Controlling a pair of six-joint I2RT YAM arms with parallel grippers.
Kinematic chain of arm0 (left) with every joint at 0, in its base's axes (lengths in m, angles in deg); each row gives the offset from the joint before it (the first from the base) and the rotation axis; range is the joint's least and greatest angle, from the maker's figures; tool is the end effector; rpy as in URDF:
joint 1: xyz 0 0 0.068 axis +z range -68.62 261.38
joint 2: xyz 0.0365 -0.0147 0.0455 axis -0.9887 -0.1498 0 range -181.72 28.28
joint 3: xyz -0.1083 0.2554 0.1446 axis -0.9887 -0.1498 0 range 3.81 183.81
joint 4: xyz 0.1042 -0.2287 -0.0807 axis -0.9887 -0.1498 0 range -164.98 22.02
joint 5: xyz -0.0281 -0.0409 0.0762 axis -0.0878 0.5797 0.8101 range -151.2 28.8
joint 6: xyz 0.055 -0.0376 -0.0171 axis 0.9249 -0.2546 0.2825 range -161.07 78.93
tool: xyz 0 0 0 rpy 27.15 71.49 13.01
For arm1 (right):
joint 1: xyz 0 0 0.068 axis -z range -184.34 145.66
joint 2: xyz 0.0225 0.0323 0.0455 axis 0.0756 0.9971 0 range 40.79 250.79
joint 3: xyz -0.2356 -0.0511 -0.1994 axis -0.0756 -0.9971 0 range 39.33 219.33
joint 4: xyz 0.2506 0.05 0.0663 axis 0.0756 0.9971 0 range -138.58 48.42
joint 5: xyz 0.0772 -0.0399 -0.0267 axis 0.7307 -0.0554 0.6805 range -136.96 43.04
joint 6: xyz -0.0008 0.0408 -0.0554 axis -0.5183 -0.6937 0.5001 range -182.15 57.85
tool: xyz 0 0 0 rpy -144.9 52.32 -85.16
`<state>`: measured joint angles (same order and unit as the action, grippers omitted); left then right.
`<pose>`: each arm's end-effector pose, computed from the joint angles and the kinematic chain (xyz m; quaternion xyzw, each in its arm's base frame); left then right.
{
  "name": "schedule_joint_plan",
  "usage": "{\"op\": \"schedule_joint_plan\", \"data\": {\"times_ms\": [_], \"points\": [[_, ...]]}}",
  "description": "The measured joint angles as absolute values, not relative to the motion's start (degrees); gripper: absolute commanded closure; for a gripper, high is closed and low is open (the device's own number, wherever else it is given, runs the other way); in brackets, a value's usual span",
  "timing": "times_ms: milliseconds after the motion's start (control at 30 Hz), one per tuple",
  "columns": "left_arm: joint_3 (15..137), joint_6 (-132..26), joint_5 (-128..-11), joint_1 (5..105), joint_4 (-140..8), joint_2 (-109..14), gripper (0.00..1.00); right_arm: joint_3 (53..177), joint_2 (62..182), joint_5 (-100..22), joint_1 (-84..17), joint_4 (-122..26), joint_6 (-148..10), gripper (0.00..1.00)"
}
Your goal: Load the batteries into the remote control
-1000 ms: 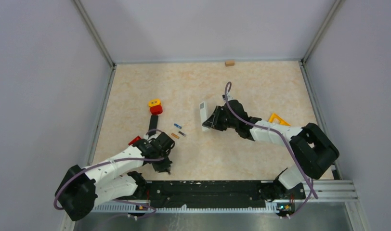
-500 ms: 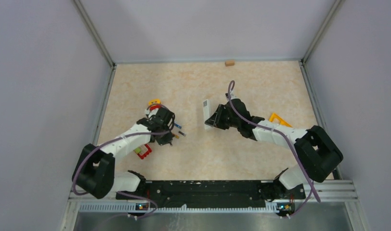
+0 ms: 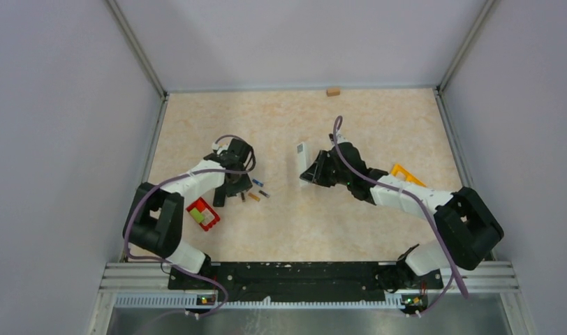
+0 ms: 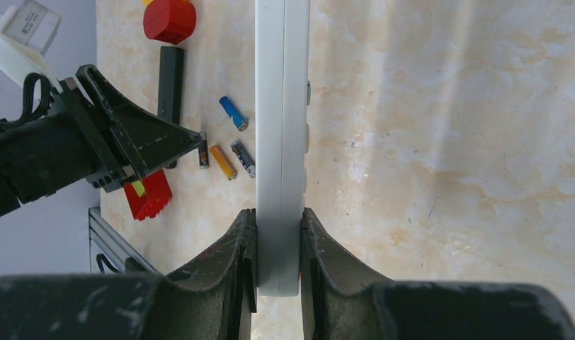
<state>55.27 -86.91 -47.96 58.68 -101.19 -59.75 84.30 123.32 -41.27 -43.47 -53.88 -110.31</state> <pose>0.2711 -0.0997 0.1989 -0.2159 0.9540 -0.0045 0.2081 0.2467 0.2078 0.2436 0.0449 0.8738 0.3643 0.3189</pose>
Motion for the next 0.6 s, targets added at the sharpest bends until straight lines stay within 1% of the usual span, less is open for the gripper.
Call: {"op": "schedule_joint_plan", "data": {"times_ms": [67,200,233,300,367,400,600], "points": [[55.99,-86.13,-47.61,58.93,-101.5,-59.75,0.44,84.3,122.9,-41.22,-43.47,-53.32,-109.48,1.0],[58.53,-84.75,-47.92,59.03,-102.13,-59.01,0.38,84.3,121.55,-40.24,-43.45,-53.01,-107.8,1.0],[59.25,-84.31,-48.29,59.03,-102.15,-58.37,0.34,84.3,121.09,-39.83,-43.43,-52.99,-107.32,1.0],[60.36,-83.52,-49.1,59.03,-102.09,-56.82,0.25,84.32,120.23,-38.97,-43.41,-52.99,-106.62,1.0],[61.19,-82.48,-51.11,59.03,-101.39,-54.48,0.08,84.35,119.32,-37.97,-43.36,-52.99,-106.03,1.0],[61.43,-81.73,-52.31,59.08,-100.84,-52.8,0.02,84.39,118.77,-37.4,-43.27,-52.9,-105.72,1.0],[61.67,-78.93,-64.99,59.34,-94.04,-41.61,0.01,86.88,114.92,-33.2,-42.42,-51.92,-105.46,1.0]]}}
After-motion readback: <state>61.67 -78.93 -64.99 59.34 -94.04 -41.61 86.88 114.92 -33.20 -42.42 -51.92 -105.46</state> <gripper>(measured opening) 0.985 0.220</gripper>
